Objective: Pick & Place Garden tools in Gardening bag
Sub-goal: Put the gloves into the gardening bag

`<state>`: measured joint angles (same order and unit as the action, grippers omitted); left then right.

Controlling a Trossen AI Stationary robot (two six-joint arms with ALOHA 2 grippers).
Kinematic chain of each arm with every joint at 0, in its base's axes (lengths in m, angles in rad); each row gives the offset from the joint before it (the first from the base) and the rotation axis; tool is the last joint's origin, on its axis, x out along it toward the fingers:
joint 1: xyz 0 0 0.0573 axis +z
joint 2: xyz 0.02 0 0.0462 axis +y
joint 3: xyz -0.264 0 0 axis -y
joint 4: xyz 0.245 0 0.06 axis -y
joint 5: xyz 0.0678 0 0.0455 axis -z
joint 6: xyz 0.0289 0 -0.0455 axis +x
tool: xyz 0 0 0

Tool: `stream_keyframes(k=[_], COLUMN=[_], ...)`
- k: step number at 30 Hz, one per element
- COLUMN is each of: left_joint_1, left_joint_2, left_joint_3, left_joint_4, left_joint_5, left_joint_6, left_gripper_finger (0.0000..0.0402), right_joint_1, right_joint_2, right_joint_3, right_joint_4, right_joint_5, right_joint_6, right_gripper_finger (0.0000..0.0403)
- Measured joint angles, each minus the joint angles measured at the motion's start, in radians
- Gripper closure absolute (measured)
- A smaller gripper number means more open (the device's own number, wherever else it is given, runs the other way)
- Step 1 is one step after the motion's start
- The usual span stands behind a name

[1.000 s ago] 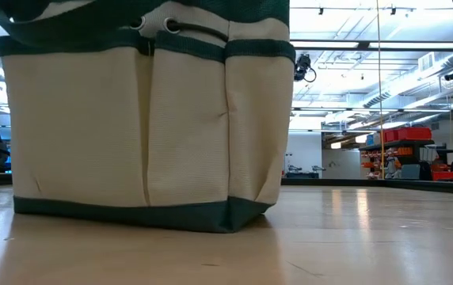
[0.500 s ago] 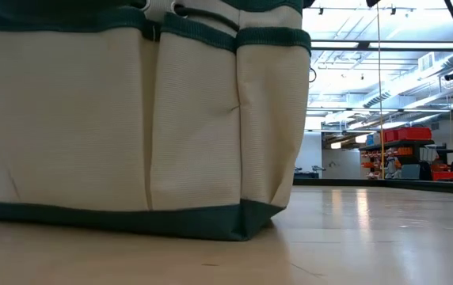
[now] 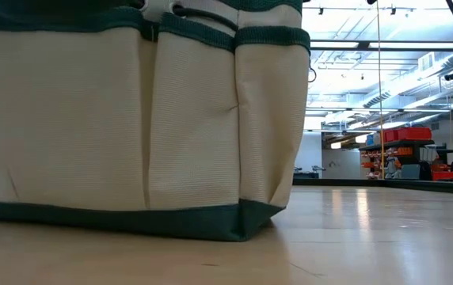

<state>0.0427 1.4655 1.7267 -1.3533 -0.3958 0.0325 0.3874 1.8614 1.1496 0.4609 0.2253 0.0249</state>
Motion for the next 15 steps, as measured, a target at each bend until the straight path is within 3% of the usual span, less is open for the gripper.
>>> stream_keyframes(k=[15], left_joint_1=[0.0], left_joint_2=[0.0], left_joint_3=[0.0], left_joint_4=[0.0], left_joint_5=[0.0], left_joint_6=[0.0], left_gripper_finger=[0.0339], right_joint_1=[0.002], right_joint_2=[0.0], right_joint_3=[0.0], right_joint_4=[0.015], right_joint_5=[-0.007], right_joint_6=[0.024], right_gripper_finger=[0.0252])
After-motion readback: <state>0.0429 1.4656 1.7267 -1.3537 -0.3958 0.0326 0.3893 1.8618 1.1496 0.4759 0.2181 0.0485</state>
